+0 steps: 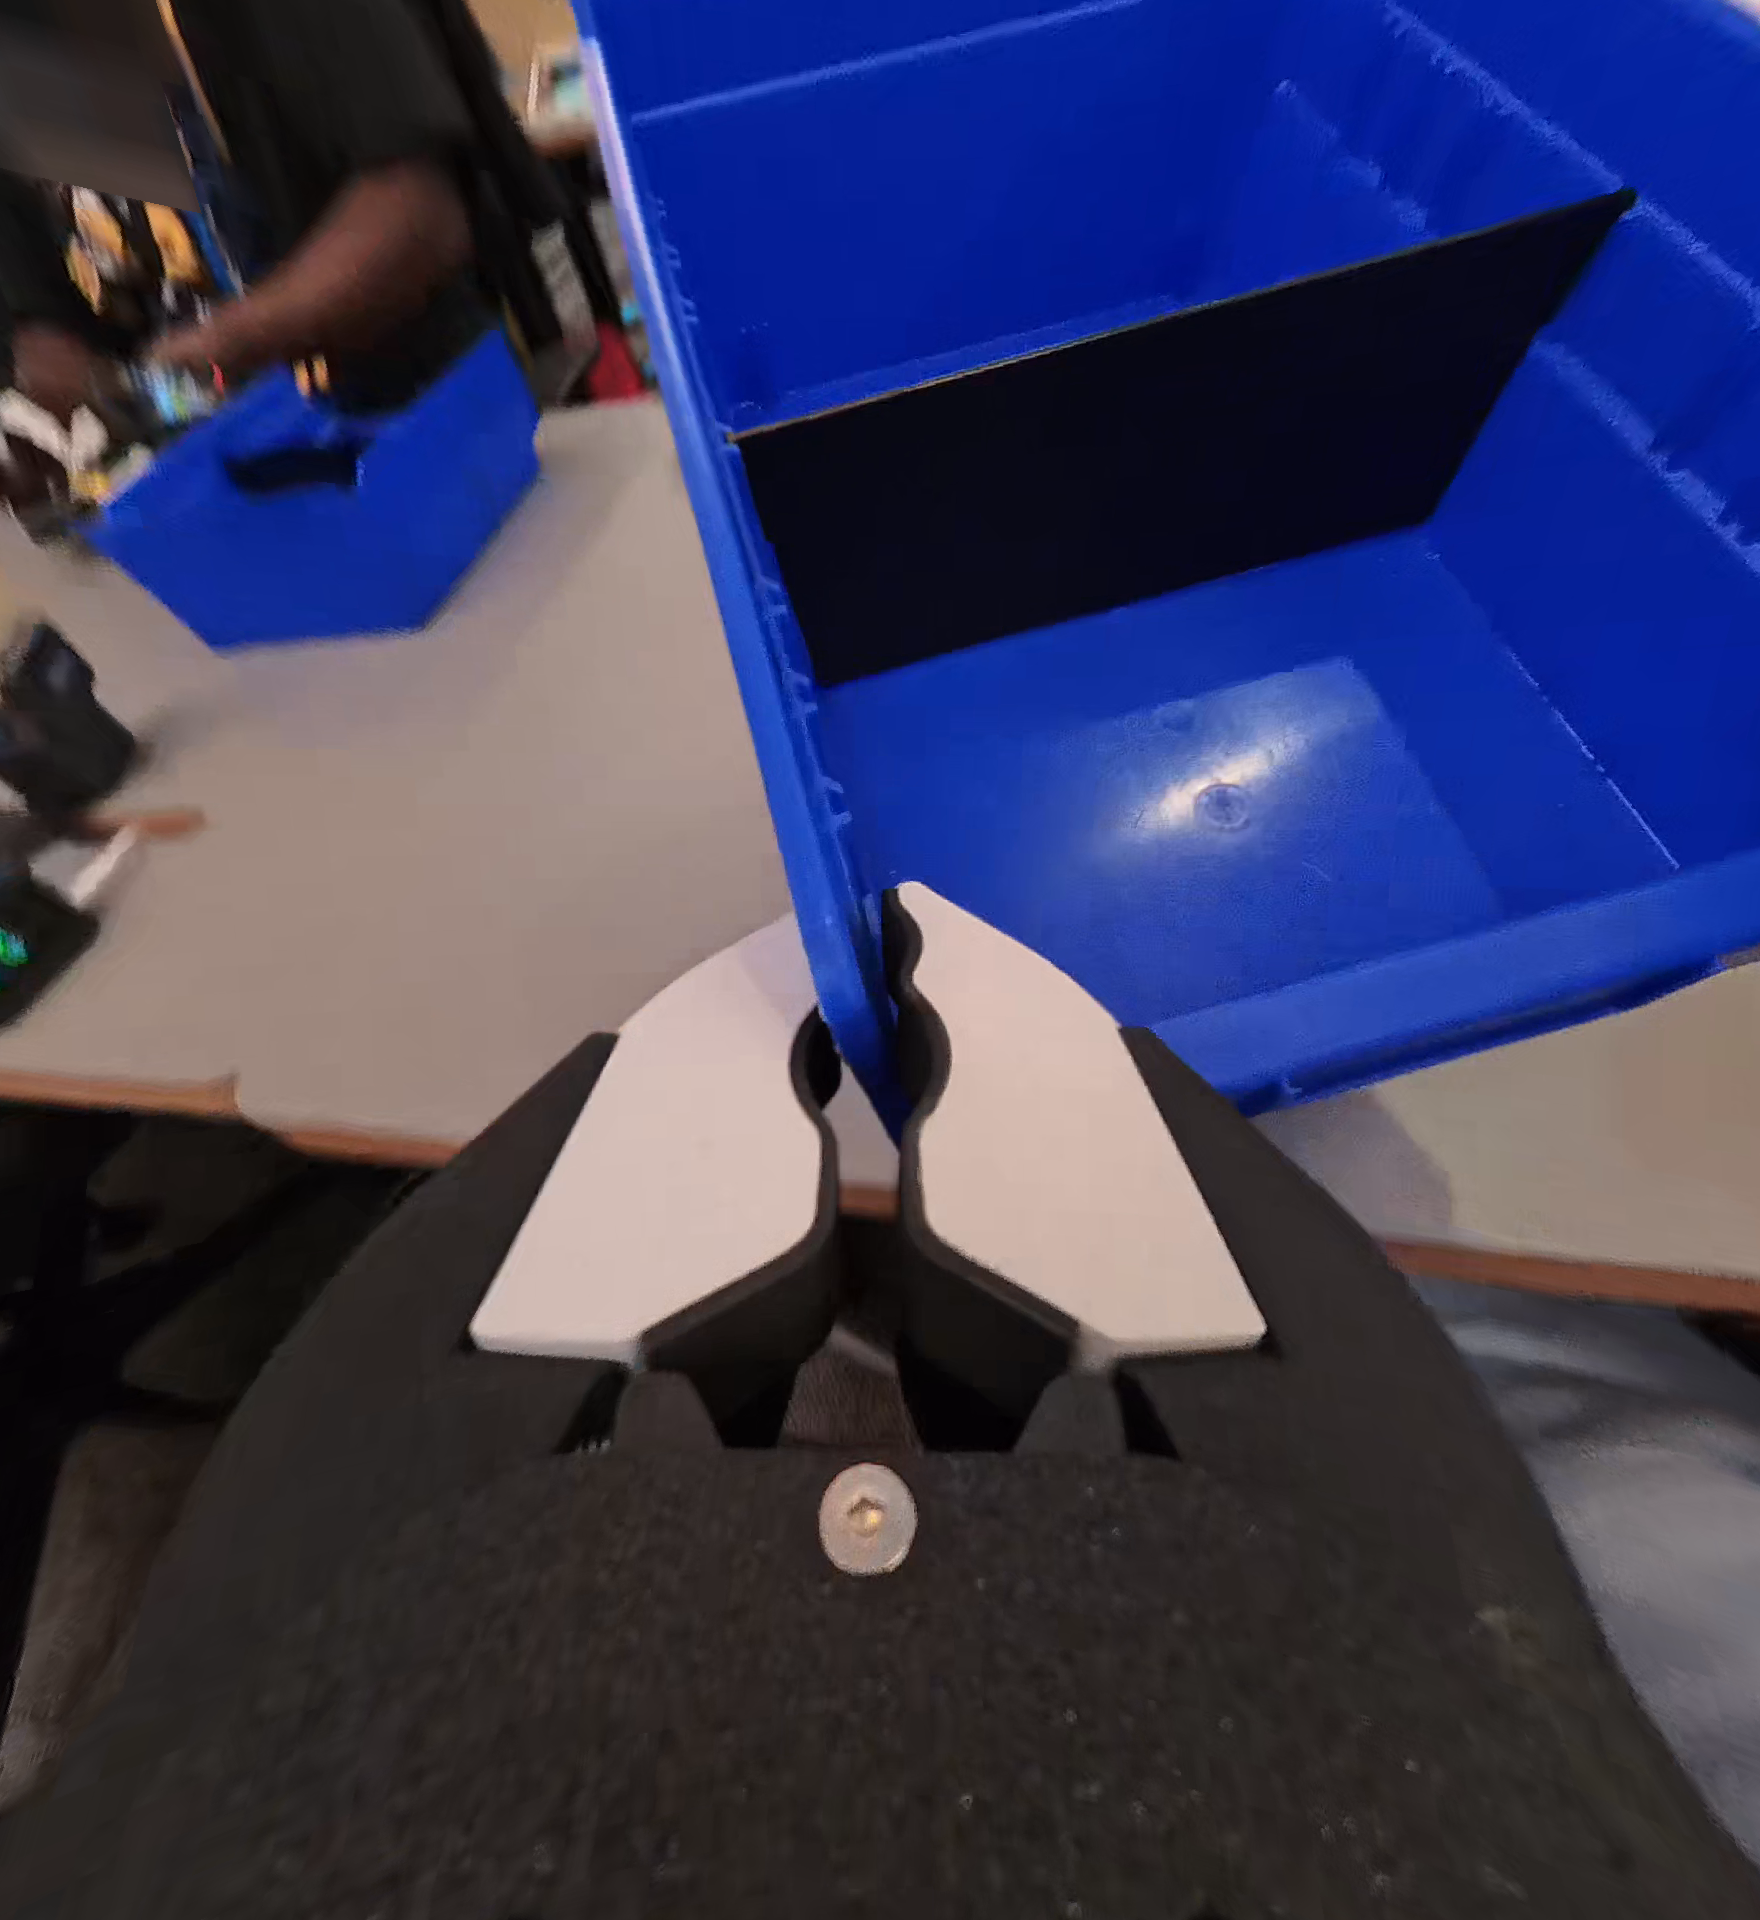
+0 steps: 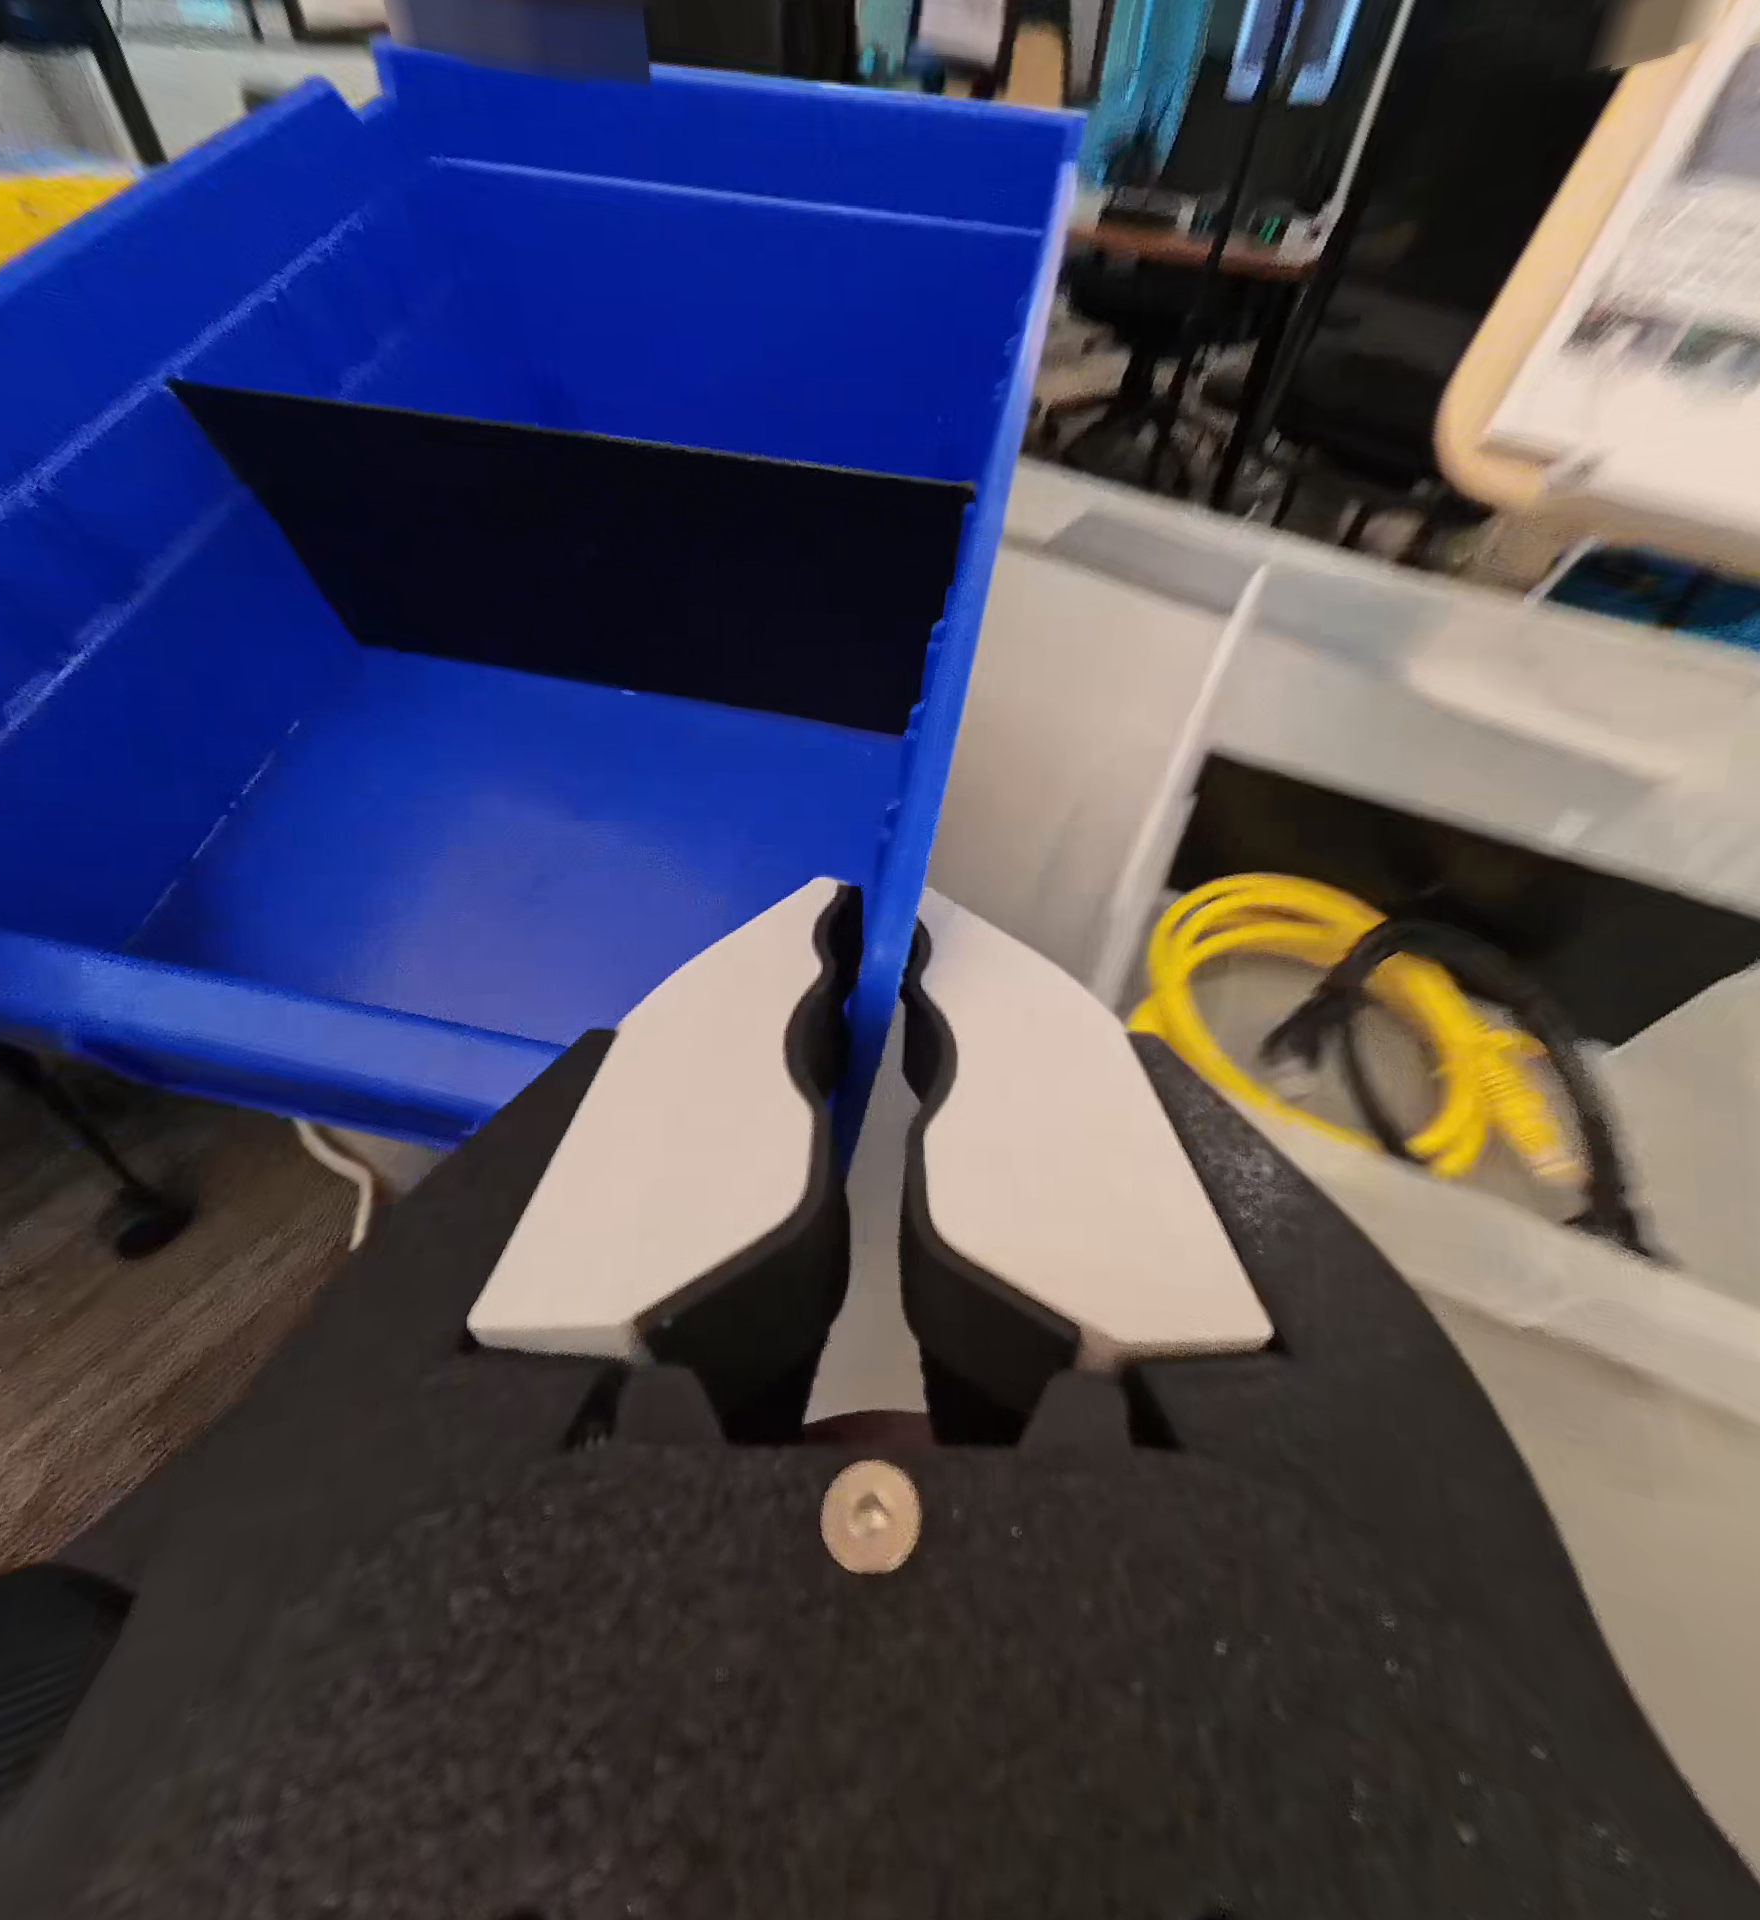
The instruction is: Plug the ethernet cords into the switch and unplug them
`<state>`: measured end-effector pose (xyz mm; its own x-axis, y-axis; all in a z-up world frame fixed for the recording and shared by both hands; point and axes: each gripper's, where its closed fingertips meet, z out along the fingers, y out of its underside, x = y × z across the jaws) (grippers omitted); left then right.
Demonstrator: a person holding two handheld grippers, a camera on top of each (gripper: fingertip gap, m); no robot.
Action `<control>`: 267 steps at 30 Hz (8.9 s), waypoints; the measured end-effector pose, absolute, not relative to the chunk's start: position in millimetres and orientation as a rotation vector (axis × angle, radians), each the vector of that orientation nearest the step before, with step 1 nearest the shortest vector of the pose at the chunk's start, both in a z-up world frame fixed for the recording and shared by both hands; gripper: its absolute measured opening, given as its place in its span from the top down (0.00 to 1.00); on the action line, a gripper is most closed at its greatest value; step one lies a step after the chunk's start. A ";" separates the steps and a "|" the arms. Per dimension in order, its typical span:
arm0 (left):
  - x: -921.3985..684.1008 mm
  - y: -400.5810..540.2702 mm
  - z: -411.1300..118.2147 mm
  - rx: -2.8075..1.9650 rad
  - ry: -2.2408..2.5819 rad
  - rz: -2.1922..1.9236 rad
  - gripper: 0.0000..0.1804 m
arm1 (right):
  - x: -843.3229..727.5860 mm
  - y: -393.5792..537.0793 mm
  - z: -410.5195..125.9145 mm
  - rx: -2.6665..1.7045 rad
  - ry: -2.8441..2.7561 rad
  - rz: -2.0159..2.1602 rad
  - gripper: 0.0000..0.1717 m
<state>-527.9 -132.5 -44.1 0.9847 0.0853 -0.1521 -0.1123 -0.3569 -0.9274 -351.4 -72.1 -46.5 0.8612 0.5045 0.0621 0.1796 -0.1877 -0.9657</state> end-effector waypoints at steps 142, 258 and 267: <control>-392.7 -15.2 -143.7 -2.023 0.382 -0.090 0.71 | 117.5 -4.6 -104.5 -1.802 -0.080 0.363 0.83; -397.4 133.0 -42.7 -2.535 1.213 -1.046 0.70 | -20.3 -19.7 -37.9 -1.561 -0.678 0.639 0.78; -271.0 18.2 14.9 -2.185 1.962 -1.367 0.70 | -171.6 -13.0 3.7 -1.346 -1.370 0.759 0.70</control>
<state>-271.0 18.2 14.9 -0.0872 -0.7743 0.6268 -0.8564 -0.2632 -0.4442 -171.6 -13.0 3.7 0.1521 0.9610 0.2309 0.3143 0.1745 -0.9331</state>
